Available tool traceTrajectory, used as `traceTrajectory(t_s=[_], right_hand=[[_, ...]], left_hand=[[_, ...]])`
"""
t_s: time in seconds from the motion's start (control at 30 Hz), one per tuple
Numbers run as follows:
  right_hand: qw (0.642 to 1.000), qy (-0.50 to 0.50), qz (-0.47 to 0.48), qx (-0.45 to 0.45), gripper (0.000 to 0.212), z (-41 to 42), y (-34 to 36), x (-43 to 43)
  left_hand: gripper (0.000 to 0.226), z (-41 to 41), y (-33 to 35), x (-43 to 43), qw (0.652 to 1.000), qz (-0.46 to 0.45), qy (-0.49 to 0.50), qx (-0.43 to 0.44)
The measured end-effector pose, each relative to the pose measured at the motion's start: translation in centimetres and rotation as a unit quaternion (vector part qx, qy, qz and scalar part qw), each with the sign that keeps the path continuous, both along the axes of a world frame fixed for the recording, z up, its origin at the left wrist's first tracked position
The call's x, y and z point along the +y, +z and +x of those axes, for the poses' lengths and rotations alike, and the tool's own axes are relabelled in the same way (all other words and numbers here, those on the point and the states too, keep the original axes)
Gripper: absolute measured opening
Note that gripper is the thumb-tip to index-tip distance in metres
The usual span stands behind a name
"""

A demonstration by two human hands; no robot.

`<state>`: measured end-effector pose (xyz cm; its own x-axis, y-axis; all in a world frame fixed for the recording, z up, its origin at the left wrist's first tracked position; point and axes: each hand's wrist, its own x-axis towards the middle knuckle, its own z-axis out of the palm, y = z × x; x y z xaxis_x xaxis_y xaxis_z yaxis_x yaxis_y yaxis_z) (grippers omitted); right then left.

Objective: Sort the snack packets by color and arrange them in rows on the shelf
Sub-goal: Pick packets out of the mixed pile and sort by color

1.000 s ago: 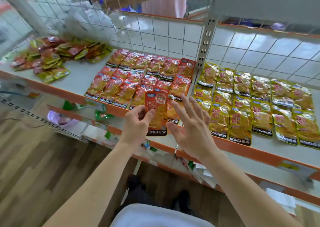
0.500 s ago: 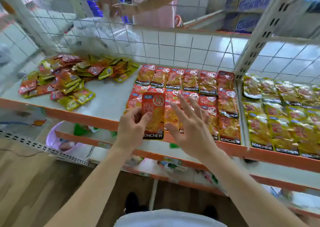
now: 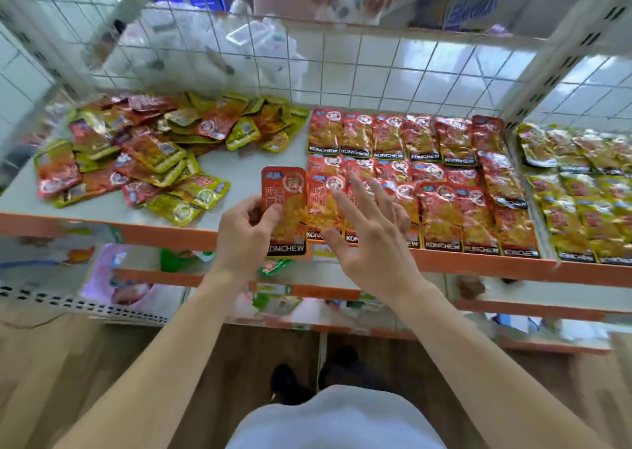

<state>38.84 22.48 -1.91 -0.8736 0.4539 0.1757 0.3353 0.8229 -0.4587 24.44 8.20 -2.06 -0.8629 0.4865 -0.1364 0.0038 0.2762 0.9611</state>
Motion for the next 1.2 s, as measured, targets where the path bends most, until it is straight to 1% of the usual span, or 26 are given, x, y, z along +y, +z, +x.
traceTrajectory(t_s=[0.1,0.17,0.27,0.3,0.37,0.4,0.43,0.5,0.57,0.63,0.67,0.73,0.77,0.83,0.9,1.1,1.2], right_hand=[[1.000,0.003,0.017,-0.019,0.061,-1.2,-0.1,0.4],[0.999,0.014,0.011,-0.030,0.063,-1.9,0.0,0.7],[0.998,0.023,0.008,-0.057,0.062,-2.9,0.2,1.3],[0.997,0.022,0.013,-0.068,0.062,-3.1,0.1,1.4],[0.997,0.018,0.021,-0.075,0.062,-3.5,-0.2,1.6],[0.997,0.017,0.024,-0.074,0.062,-3.5,-0.4,1.7],[0.997,0.016,0.025,-0.072,0.063,-3.5,-0.7,1.7],[0.997,0.013,0.023,-0.067,0.063,-3.4,-1.0,1.6],[0.998,0.012,0.015,-0.062,0.060,-3.2,-1.3,1.5],[0.998,0.010,0.006,-0.061,0.058,-3.2,-1.3,1.6],[0.998,0.008,0.004,-0.066,0.058,-3.3,-1.2,1.6],[0.997,0.005,0.010,-0.072,0.059,-3.6,-1.1,1.7],[0.997,0.002,0.014,-0.072,0.059,-3.8,-1.0,1.8],[0.997,-0.001,0.022,-0.078,0.060,-4.2,-0.9,2.0],[0.996,-0.004,0.027,-0.084,0.061,-4.4,-0.8,2.1],[0.998,0.003,0.005,-0.067,0.060,-4.4,-0.7,2.4],[0.998,0.013,0.004,-0.060,0.060,-5.0,-0.3,3.2]], left_hand=[[0.014,-1.0,0.2,0.7,1.000,-0.018,0.018,0.006],[0.013,-2.2,0.0,1.6,0.999,-0.045,0.026,0.007],[0.005,-4.1,-0.8,2.7,0.996,-0.087,0.029,-0.024],[0.009,-4.6,-1.1,3.0,0.994,-0.106,0.019,-0.017],[0.016,-4.8,-1.3,3.2,0.988,-0.152,-0.007,0.026],[0.020,-4.6,-1.3,3.3,0.981,-0.180,-0.022,0.065],[0.024,-4.3,-1.3,3.3,0.969,-0.215,-0.038,0.117],[0.031,-3.6,-1.2,3.1,0.933,-0.272,-0.053,0.229],[0.034,-3.3,-1.5,2.7,0.914,-0.299,-0.042,0.273],[0.044,-3.2,-1.9,2.3,0.906,-0.304,-0.040,0.292],[0.048,-3.2,-2.0,2.3,0.901,-0.298,-0.055,0.309],[0.057,-3.1,-2.2,2.2,0.885,-0.285,-0.123,0.347],[0.059,-3.2,-2.3,2.3,0.878,-0.283,-0.161,0.352],[0.058,-3.2,-2.3,2.5,0.875,-0.289,-0.203,0.332],[0.055,-2.9,-2.3,2.6,0.881,-0.295,-0.202,0.310],[0.050,-2.5,-1.7,2.5,0.887,-0.291,-0.191,0.304],[0.050,-2.8,-1.1,2.2,0.884,-0.288,-0.164,0.330]])
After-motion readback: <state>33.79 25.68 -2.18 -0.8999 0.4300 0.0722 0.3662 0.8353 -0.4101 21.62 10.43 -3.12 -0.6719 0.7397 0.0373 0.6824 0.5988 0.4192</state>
